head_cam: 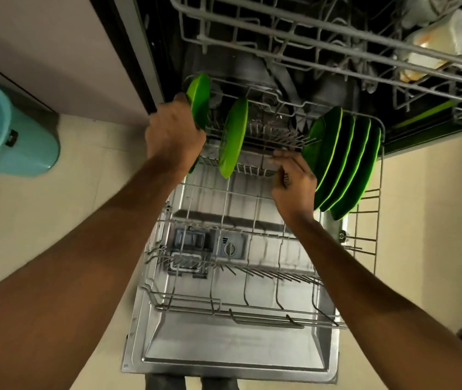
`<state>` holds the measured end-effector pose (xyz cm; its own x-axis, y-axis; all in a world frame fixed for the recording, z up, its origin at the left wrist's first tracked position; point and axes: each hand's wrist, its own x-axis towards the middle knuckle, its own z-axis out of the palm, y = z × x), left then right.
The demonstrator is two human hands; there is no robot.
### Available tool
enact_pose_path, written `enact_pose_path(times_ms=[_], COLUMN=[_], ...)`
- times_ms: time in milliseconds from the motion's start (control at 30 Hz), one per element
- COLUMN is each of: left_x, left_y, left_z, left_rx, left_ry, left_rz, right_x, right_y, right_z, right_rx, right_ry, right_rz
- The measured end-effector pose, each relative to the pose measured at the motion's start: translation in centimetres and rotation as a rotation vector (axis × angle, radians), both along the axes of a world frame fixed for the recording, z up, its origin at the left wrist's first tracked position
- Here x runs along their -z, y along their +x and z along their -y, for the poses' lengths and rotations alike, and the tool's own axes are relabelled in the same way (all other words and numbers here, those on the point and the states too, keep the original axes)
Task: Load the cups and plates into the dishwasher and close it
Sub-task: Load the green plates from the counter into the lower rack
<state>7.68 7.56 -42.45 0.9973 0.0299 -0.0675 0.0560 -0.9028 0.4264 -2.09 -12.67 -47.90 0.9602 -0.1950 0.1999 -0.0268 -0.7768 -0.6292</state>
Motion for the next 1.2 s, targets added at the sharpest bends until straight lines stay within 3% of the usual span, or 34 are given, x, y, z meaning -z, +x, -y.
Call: enact_pose_path(times_ms=[300,600,800,967,1200], left_x=[2.7,5.8,5.4,3.3,-3.6], left_y=[1.3,1.2,1.3,-1.1,-6.7], left_z=[1.5,2.5,2.2,1.3,0.0], left_rx=[0.037,0.107,0.042,0.010,0.145], left_ry=[0.038,-0.002,-0.193,-0.349,-0.259], left_rz=[-0.047,-0.281,-0.411,-0.336,-0.177], right_x=[0.5,0.7,0.3,-1.5,-7.5], right_y=[-5.0,-6.3,-7.1,-7.7,-7.1], right_z=[1.2,0.8,0.8,0.4,-1.2], right_rx=[0.100,0.118,0.108,0.095,0.043], right_ry=[0.005,0.019,0.027,0.039,0.072], right_rz=[-0.057,-0.103,-0.139,-0.149,-0.114])
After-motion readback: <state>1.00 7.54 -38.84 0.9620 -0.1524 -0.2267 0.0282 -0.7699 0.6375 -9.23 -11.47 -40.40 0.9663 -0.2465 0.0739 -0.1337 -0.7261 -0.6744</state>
